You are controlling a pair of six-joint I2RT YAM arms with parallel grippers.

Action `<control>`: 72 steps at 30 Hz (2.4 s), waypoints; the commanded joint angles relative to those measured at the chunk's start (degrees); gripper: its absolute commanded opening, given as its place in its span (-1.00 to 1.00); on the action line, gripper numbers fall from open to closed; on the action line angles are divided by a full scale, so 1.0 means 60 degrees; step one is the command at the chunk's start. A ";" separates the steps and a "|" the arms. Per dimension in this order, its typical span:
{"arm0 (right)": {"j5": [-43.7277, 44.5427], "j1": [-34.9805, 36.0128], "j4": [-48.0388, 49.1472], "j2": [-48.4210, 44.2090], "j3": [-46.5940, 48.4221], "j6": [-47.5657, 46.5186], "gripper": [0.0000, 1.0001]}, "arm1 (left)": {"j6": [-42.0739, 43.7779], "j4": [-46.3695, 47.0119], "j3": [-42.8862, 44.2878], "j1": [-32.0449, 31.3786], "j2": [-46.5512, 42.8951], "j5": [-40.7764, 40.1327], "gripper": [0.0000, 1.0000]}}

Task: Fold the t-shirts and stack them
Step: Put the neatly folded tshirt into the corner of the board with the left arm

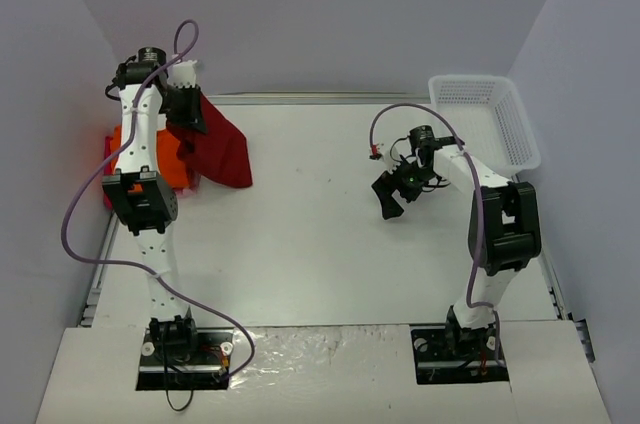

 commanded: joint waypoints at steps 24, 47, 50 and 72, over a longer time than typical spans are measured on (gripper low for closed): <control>0.0791 0.0377 -0.0199 0.0598 -0.0124 0.0026 1.00 | 0.0424 0.0179 0.1341 0.0765 -0.1325 -0.0846 -0.95; 0.1772 0.0948 -0.0052 0.1199 -0.0227 0.0114 1.00 | 0.0205 -0.0113 0.1444 0.1424 -0.1971 -0.0363 -0.95; 0.1933 0.1007 -0.0009 0.1243 -0.0256 0.0129 1.00 | 0.0234 -0.0128 0.1459 0.1512 -0.2029 -0.0377 -0.95; 0.2505 0.1241 0.0080 0.1565 -0.0315 0.0202 1.00 | 0.0379 -0.0158 0.0961 0.2391 -0.2162 -0.0377 -0.95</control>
